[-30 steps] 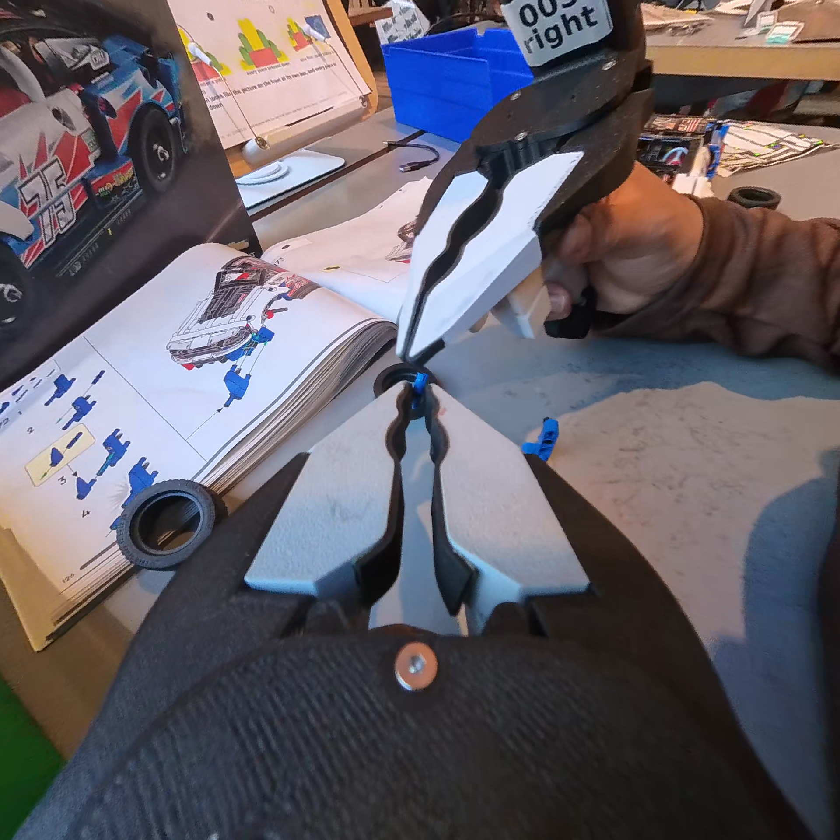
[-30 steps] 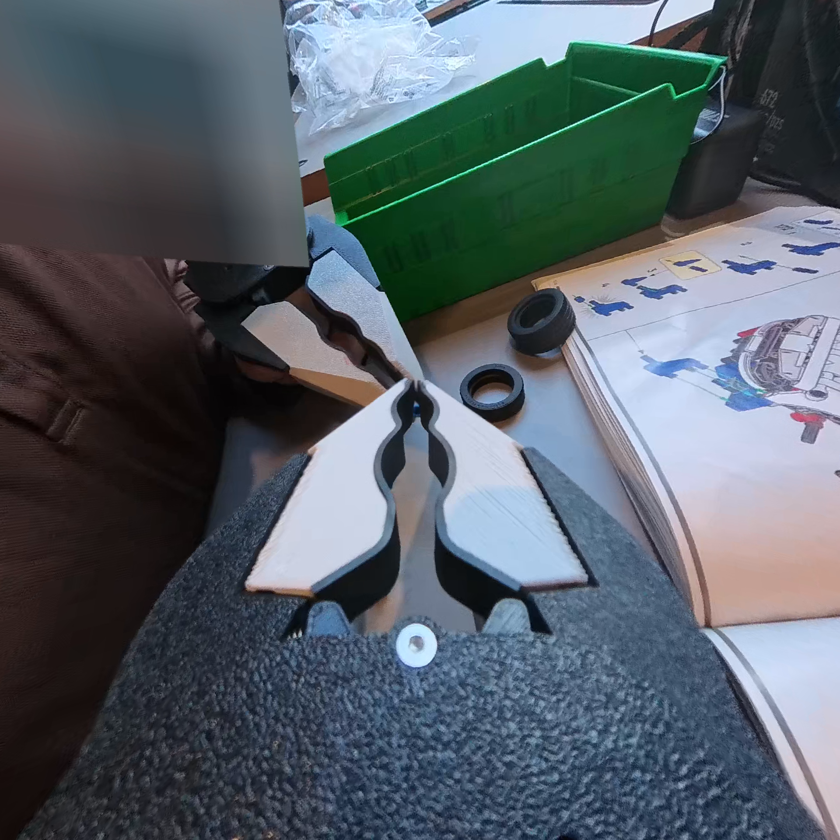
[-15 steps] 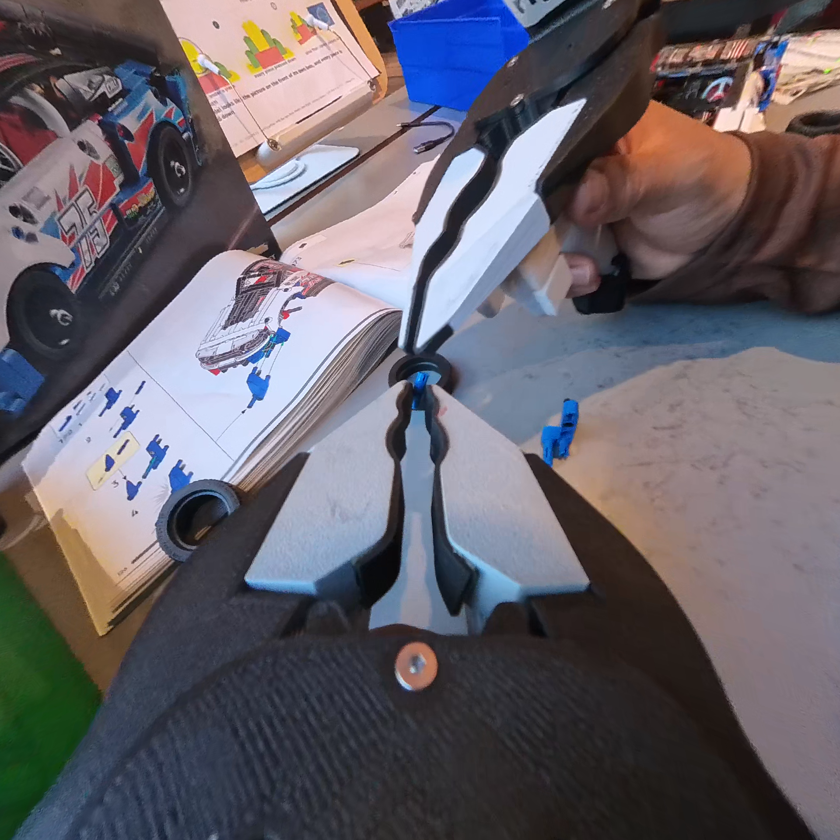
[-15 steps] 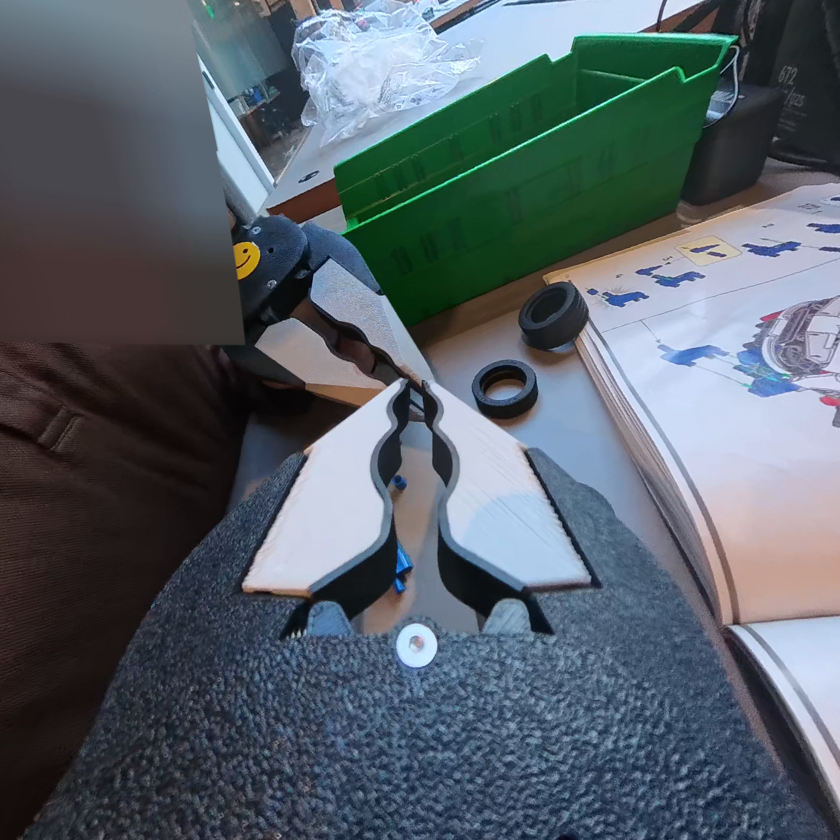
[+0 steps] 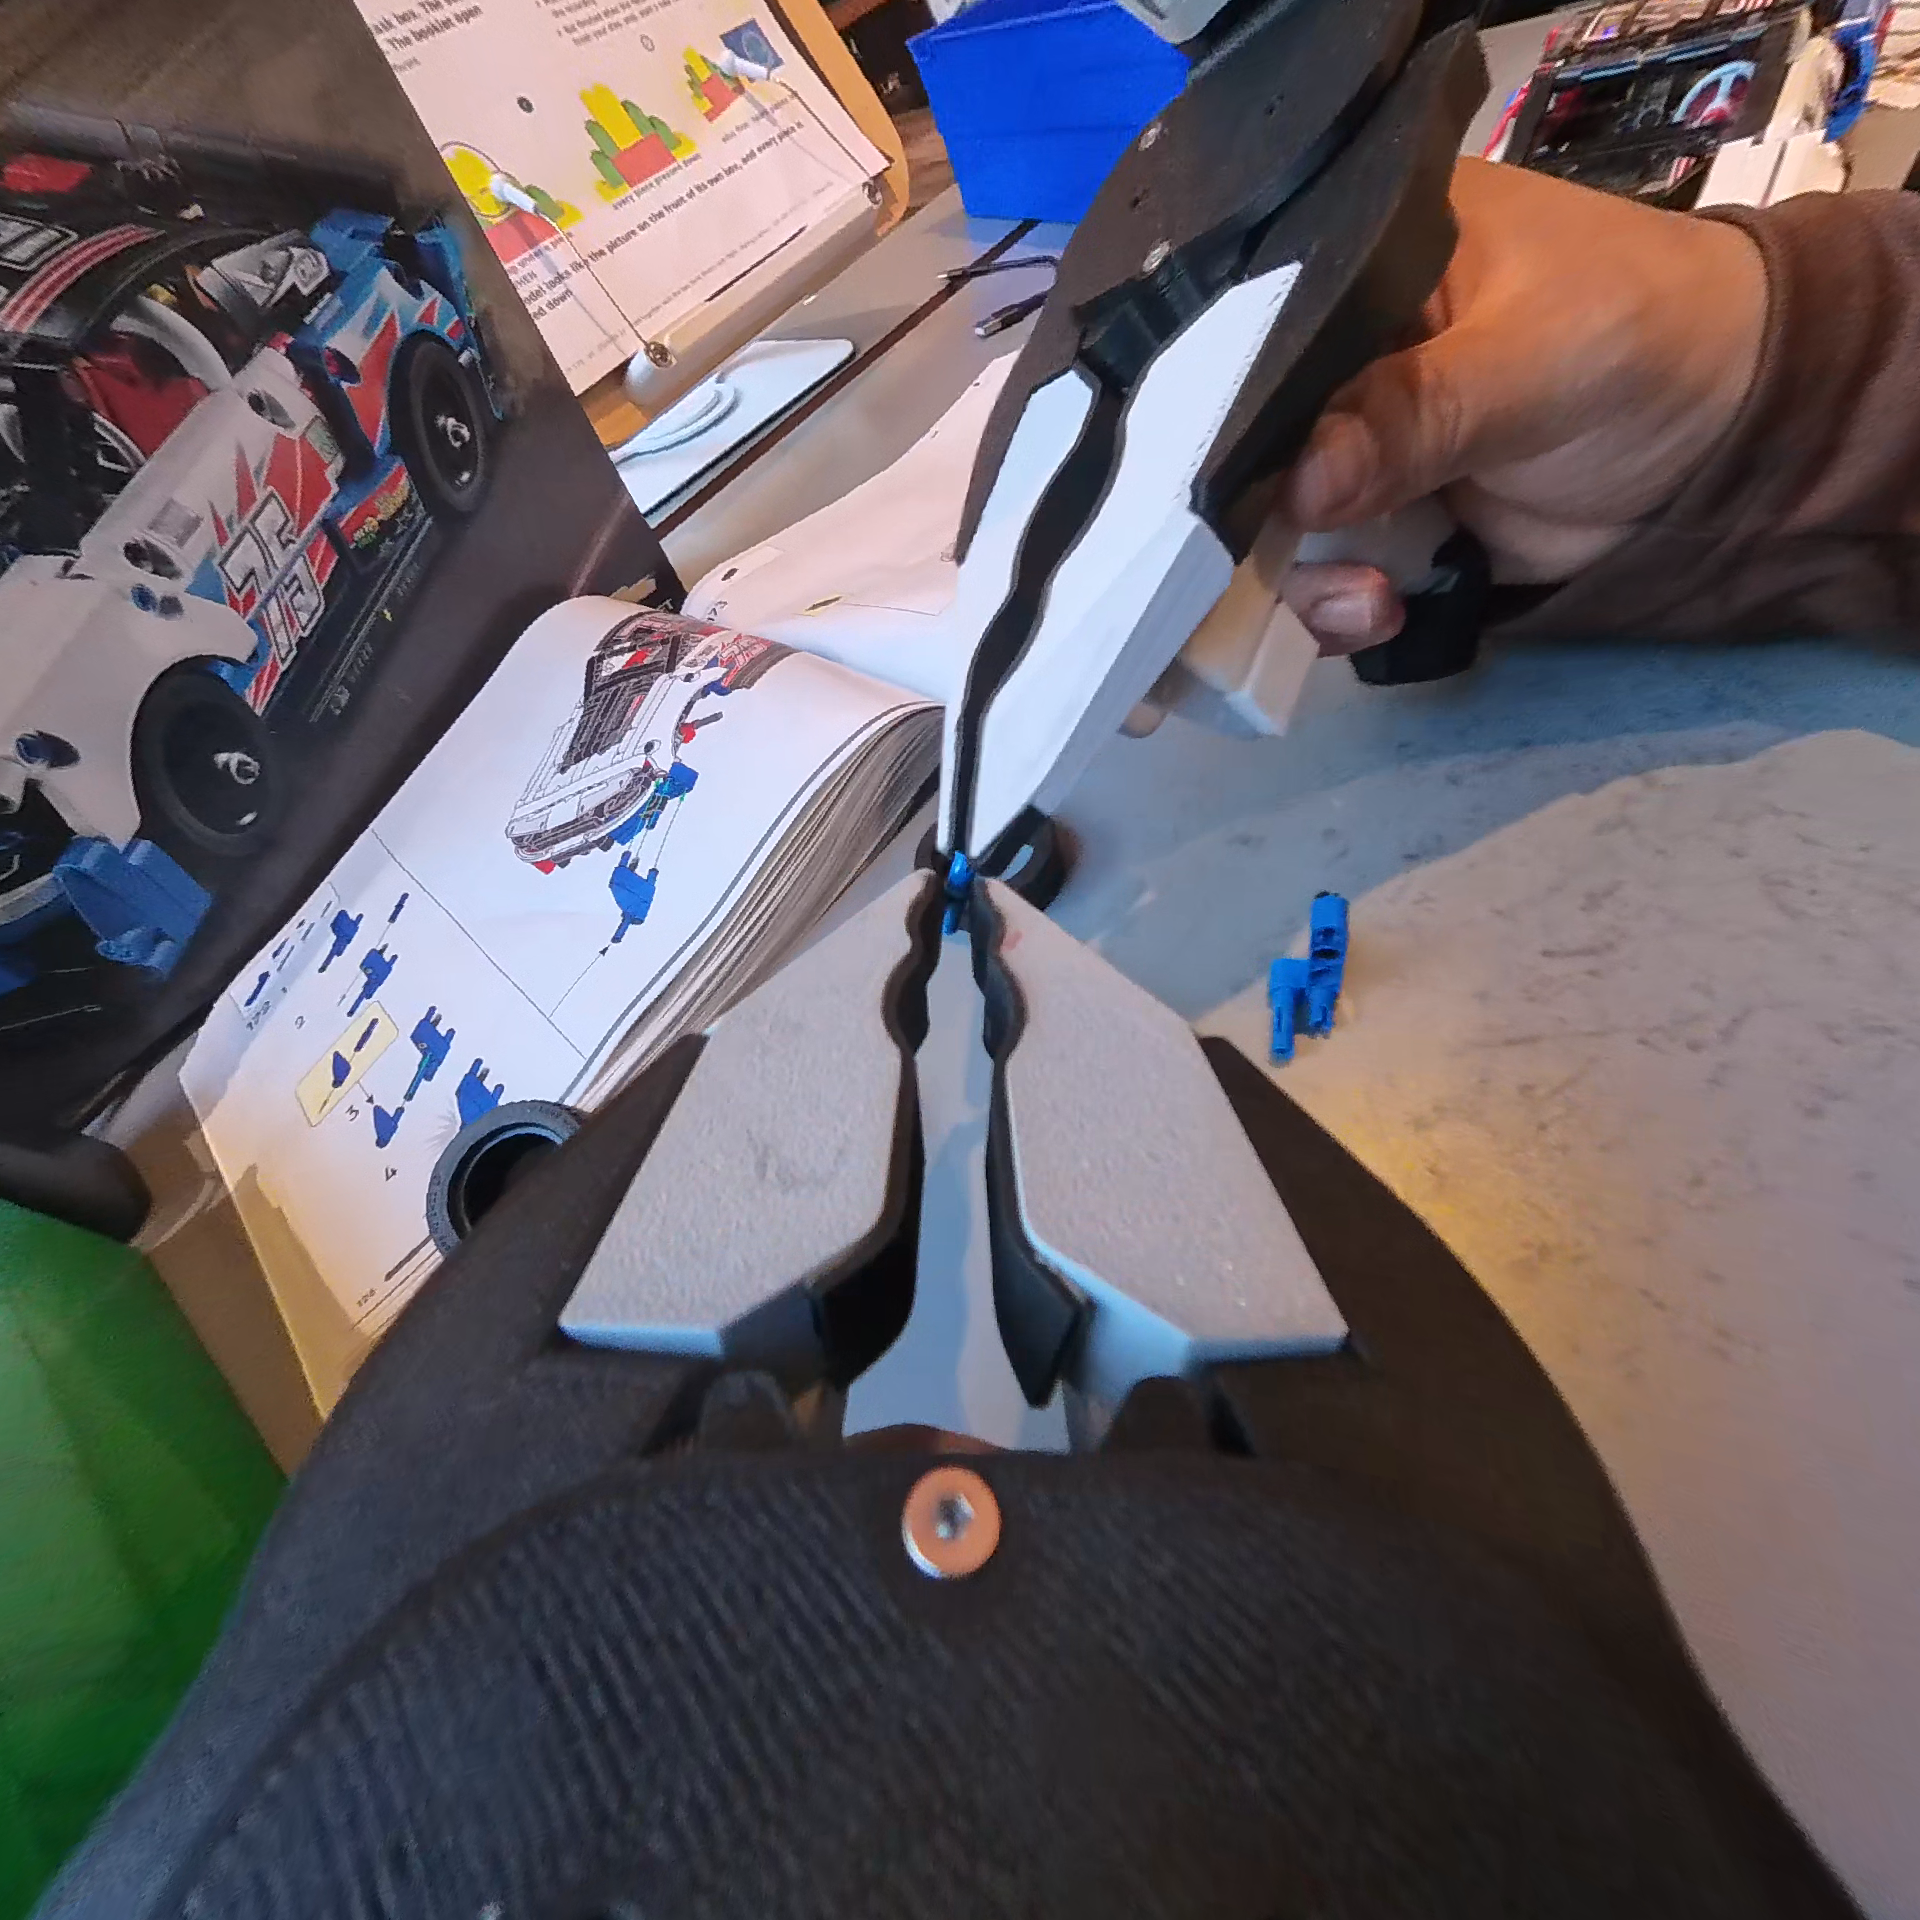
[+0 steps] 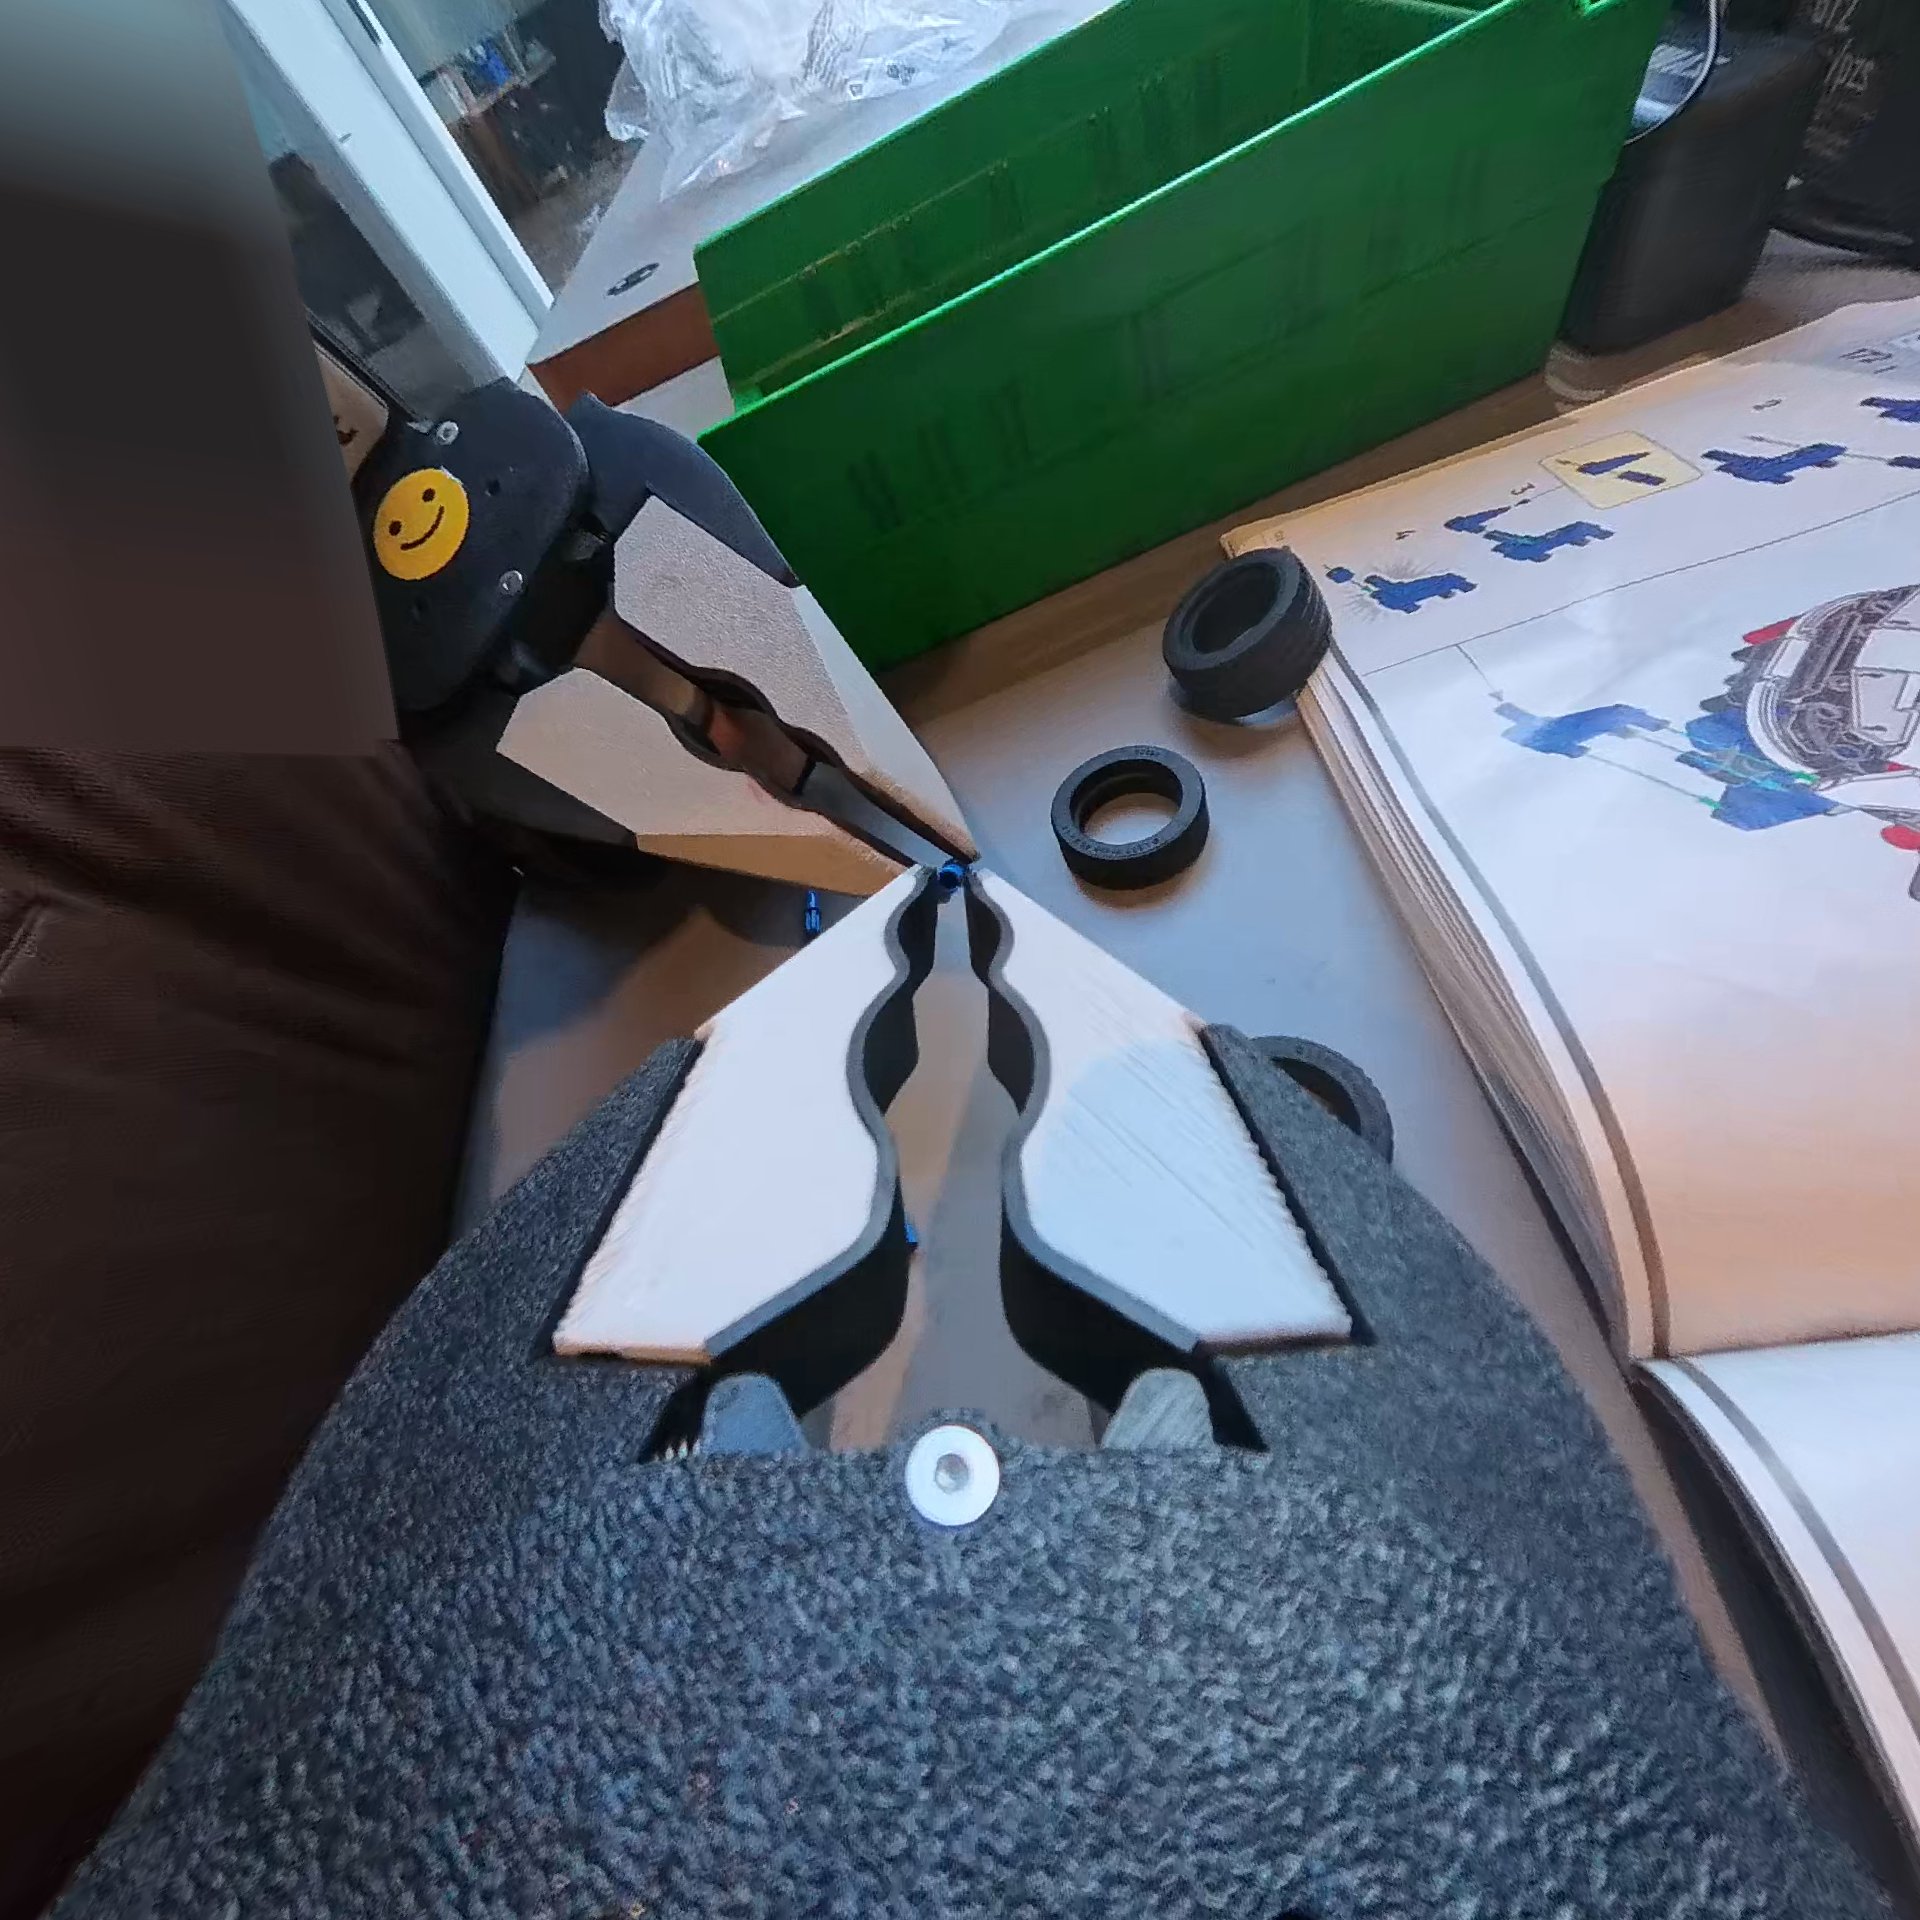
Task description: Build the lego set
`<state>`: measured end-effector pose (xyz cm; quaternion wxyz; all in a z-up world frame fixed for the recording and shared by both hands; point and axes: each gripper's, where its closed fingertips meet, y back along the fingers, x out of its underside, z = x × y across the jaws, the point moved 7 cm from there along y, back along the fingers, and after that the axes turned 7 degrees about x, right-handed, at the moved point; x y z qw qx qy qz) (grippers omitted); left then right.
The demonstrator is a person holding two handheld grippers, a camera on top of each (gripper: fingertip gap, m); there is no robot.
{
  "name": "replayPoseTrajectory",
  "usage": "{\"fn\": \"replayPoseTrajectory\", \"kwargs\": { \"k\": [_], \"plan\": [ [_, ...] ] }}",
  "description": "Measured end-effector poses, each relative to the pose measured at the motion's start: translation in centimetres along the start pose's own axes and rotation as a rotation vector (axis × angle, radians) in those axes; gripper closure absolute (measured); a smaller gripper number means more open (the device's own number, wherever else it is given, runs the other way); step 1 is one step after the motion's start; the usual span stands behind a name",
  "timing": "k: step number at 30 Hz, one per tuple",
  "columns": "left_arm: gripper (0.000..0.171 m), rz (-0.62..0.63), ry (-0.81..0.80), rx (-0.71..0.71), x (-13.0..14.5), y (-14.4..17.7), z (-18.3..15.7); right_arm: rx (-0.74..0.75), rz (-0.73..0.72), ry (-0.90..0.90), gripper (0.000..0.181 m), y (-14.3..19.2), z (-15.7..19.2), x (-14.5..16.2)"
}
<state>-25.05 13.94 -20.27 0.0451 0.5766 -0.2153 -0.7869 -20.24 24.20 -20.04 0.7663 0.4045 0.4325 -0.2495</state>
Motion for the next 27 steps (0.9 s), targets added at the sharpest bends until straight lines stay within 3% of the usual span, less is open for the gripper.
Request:
{"fn": "replayPoseTrajectory", "kwargs": {
  "k": [10, 27],
  "plan": [
    [0.17, 0.064, -0.05, -0.037, 0.33, -0.35, -0.26, -0.015, 0.029, -0.043, 0.176, -0.43, -0.36, 0.36],
    [0.17, 0.008, -0.002, -0.005, 0.13, 0.02, -0.27, -0.054, 0.006, -0.11, 0.178, -0.08, -0.28, 0.3]
  ]
}}
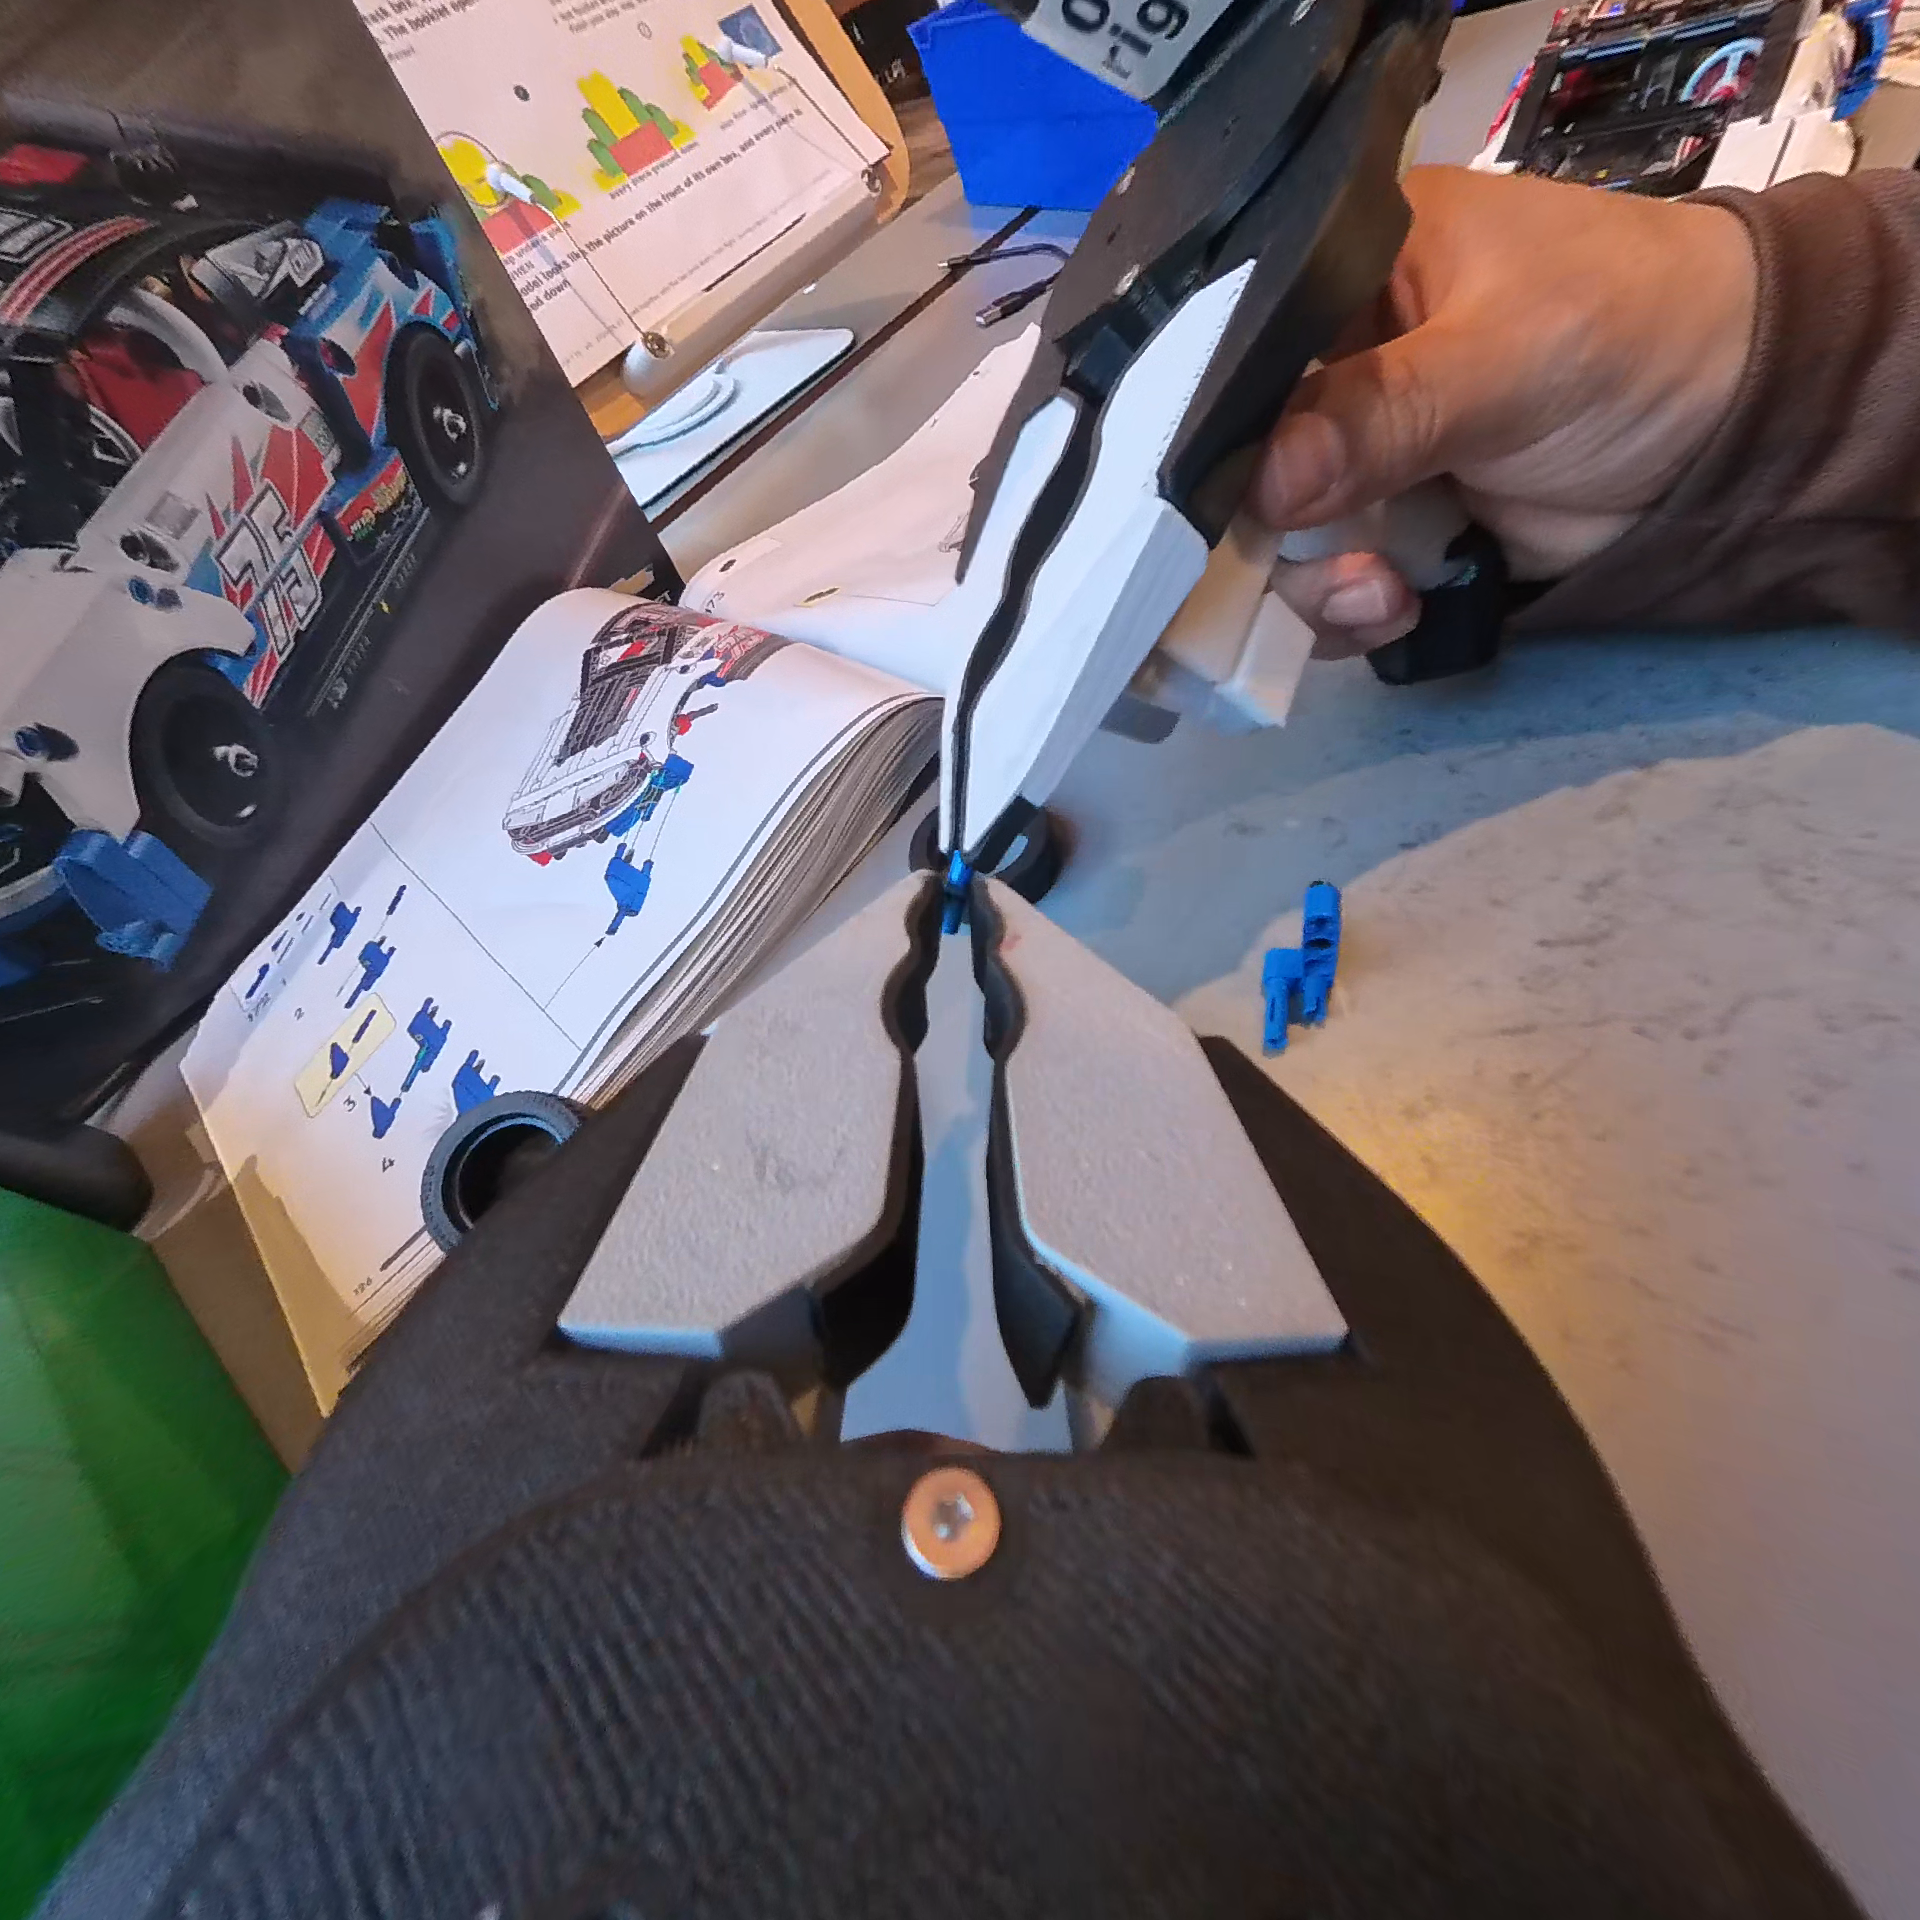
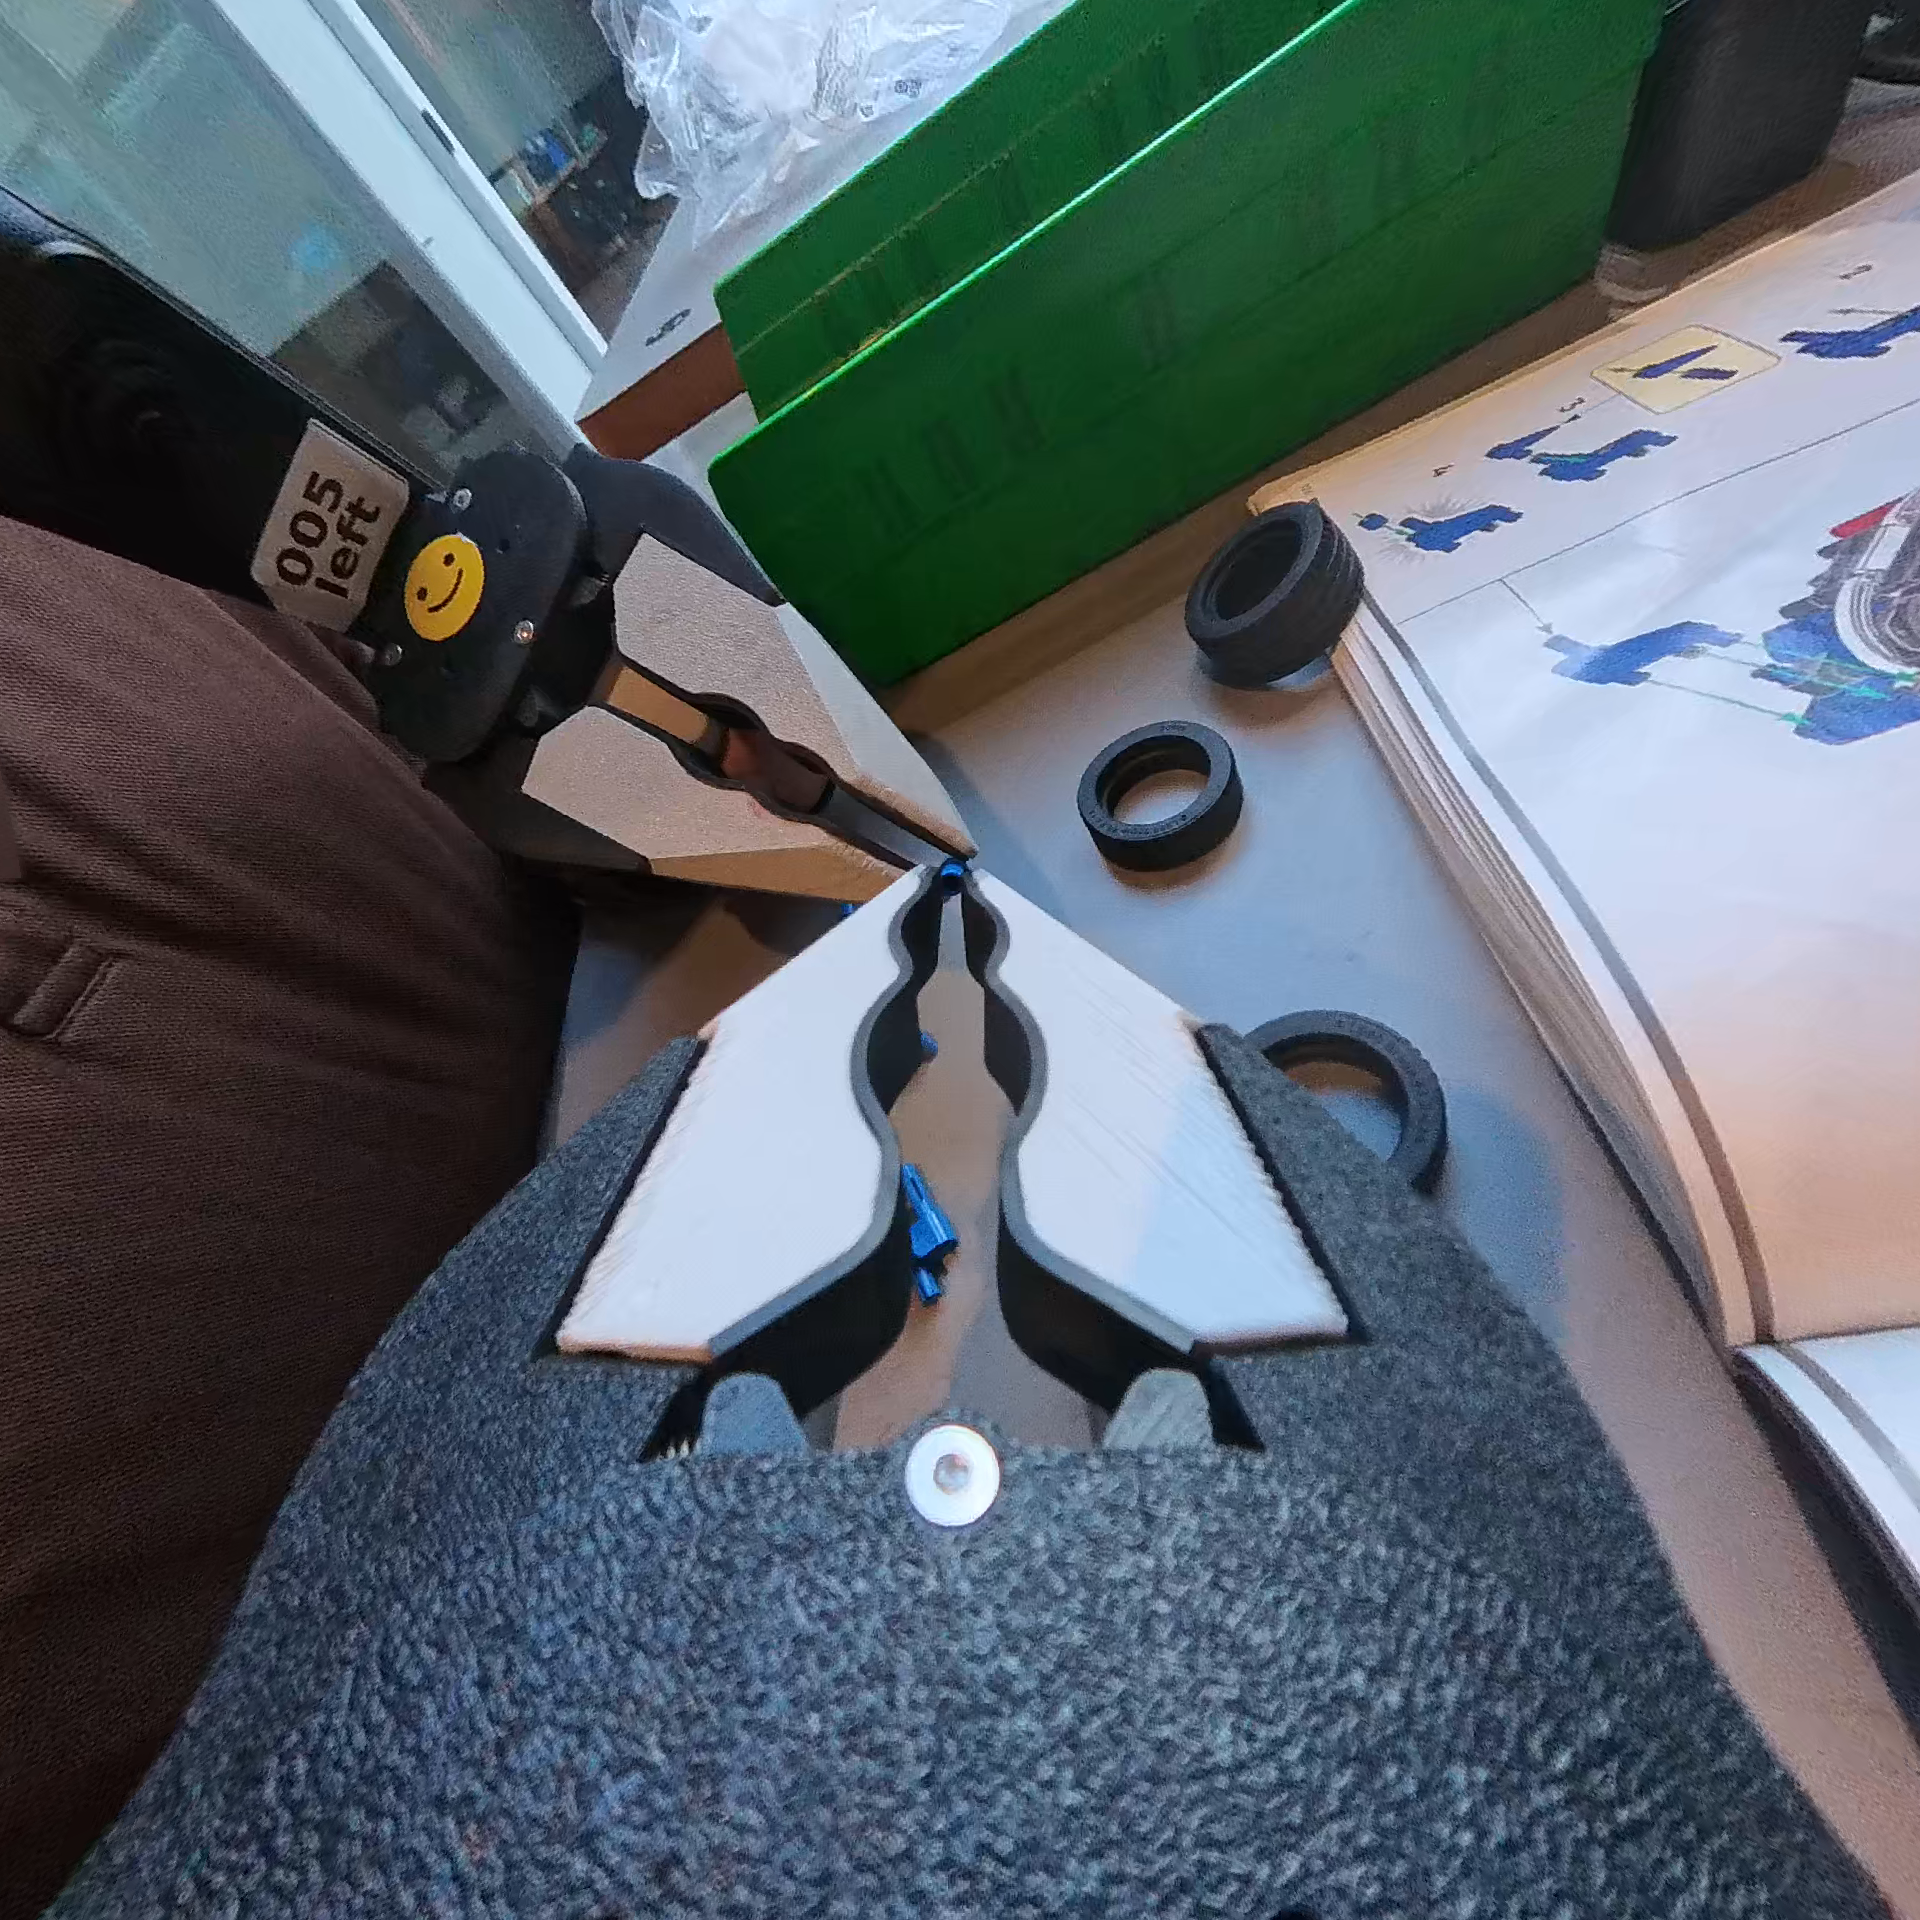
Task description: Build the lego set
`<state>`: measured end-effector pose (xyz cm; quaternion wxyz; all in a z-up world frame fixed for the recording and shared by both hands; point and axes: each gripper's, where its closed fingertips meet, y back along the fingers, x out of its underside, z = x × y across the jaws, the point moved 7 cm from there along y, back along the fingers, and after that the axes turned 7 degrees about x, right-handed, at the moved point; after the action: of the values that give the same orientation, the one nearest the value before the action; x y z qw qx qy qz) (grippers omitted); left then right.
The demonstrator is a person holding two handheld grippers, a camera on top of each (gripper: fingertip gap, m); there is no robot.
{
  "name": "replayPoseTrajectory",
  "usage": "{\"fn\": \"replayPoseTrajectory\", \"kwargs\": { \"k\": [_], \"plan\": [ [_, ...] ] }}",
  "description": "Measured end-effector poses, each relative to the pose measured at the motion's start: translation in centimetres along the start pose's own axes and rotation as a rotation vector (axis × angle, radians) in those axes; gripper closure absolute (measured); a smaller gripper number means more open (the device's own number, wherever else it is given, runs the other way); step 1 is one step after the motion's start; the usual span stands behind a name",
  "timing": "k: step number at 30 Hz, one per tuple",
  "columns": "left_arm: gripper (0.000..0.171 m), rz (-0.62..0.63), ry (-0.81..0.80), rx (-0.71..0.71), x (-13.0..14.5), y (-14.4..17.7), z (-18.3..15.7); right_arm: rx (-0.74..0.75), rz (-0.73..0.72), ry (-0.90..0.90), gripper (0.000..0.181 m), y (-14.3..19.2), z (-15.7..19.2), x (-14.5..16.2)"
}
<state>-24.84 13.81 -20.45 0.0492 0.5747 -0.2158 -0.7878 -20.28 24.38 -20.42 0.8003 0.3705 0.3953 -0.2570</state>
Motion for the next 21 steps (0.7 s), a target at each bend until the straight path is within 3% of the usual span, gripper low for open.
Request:
{"fn": "replayPoseTrajectory", "kwargs": {
  "k": [7, 21],
  "plan": [
    [0.17, 0.031, -0.031, -0.021, 0.18, -0.14, -0.05, -0.042, 0.002, -0.05, 0.171, -0.15, -0.05, 0.14],
    [0.17, 0.039, -0.041, -0.03, 0.11, -0.15, -0.15, -0.016, 0.017, -0.06, 0.176, -0.38, -0.5, 0.25]
  ]
}}
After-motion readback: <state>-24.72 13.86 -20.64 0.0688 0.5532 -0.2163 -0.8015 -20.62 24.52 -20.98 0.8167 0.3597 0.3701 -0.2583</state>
